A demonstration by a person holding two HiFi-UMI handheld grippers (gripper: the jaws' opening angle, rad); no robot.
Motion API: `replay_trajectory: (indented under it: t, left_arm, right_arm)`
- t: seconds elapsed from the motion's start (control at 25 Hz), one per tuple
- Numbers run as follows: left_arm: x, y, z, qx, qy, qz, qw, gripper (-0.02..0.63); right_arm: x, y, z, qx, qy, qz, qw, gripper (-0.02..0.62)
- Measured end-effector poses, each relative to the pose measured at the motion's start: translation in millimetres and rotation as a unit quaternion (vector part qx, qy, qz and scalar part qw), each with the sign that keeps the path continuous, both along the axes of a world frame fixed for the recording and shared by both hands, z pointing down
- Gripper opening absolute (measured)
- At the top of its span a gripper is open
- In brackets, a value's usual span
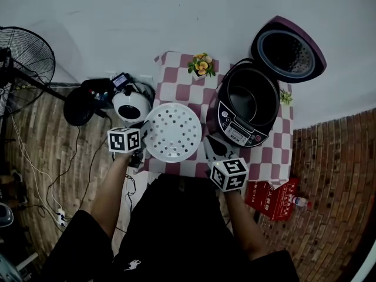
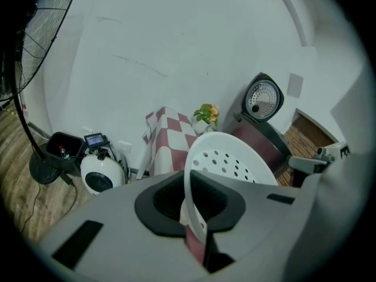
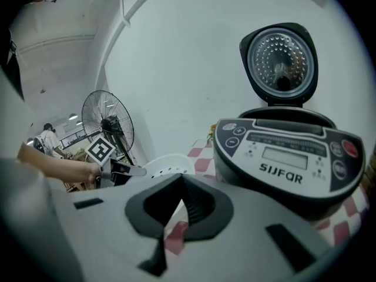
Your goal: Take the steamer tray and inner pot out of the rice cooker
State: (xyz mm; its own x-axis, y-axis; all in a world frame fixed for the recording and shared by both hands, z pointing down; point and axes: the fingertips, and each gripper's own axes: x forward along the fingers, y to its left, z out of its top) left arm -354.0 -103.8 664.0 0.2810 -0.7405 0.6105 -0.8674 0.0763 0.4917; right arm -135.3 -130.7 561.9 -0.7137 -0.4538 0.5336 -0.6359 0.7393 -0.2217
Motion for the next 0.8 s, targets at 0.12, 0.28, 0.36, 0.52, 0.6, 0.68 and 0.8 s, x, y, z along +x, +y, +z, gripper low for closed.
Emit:
replay_trajectory:
  t: [0.12, 0.28, 0.36, 0.52, 0.6, 0.68, 0.8]
  left_arm:
    - [3.2, 5.1, 12.6, -0.01, -0.001, -0.001, 0.9999, 0.025]
    - [10.9, 8.2, 23.9, -0.018, -0.007, 0.004, 0.9998, 0.026]
    - [15.6, 9.8, 29.3, -0.021, -0.009, 0.009, 0.9997, 0.026]
    - [22.3, 10.7, 42.2, -0.03, -0.005, 0.01, 0.9995, 0.026]
    - [24.2, 9.6, 46.9, -0.032, -0.002, 0.009, 0.9995, 0.026]
    - [26.6, 7.3, 49.3, -0.032, 0.0, 0.009, 0.9995, 0.026]
    - [31.4, 4.3, 51.2, -0.032, 0.002, 0.011, 0.9994, 0.028]
  right_arm:
    - [4.4, 2.0, 9.8, -0.009, 0.008, 0.004, 1.0, 0.002]
    - [9.3, 6.4, 22.0, -0.018, 0.018, 0.005, 1.0, 0.002]
    - [10.3, 9.8, 27.0, -0.022, 0.022, 0.004, 0.999, 0.002]
    - [11.0, 13.9, 35.1, -0.033, 0.027, 0.003, 0.999, 0.002]
    - [11.9, 13.5, 37.5, -0.036, 0.028, 0.006, 0.999, 0.002]
    - [13.8, 12.0, 38.8, -0.038, 0.029, 0.01, 0.999, 0.002]
    - [16.5, 10.5, 40.2, -0.042, 0.031, 0.016, 0.999, 0.002]
